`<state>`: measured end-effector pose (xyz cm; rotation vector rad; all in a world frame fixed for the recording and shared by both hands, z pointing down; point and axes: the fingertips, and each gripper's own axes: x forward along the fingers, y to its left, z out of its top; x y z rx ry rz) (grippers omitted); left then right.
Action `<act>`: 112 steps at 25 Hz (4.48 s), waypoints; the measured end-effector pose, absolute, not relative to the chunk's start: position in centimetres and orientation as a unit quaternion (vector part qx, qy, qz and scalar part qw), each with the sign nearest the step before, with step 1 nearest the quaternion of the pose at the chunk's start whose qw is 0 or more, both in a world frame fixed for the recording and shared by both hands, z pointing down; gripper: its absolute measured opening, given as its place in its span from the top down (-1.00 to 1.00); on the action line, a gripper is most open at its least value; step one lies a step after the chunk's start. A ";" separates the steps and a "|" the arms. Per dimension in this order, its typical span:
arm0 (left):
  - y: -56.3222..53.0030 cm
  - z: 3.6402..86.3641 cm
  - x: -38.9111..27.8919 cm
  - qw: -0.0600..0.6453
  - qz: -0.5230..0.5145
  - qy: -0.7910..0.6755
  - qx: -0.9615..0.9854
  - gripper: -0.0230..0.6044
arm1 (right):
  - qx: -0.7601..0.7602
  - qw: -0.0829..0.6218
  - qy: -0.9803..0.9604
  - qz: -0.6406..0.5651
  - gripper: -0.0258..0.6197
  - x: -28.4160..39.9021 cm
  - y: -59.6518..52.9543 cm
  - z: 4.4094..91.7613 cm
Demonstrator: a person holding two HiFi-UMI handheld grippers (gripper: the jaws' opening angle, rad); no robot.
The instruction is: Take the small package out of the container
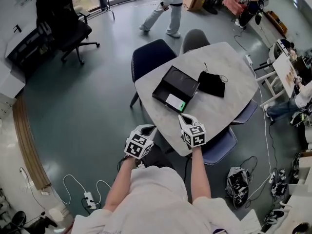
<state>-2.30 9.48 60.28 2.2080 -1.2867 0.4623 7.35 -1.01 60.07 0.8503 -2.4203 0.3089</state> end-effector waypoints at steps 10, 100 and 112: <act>1.3 61.7 -4.9 0.272 0.199 -0.450 0.827 0.76 | 0.299 0.335 -0.886 0.113 0.92 5.1 -9.4 63.9; -20.1 67.0 -5.1 0.246 0.275 -0.266 0.891 0.76 | 0.186 0.517 -0.821 0.153 0.51 1.2 -15.7 78.0; -19.0 67.8 -5.4 0.250 0.284 -0.263 0.888 0.76 | 0.197 0.558 -0.797 0.121 -0.11 1.1 -15.2 80.3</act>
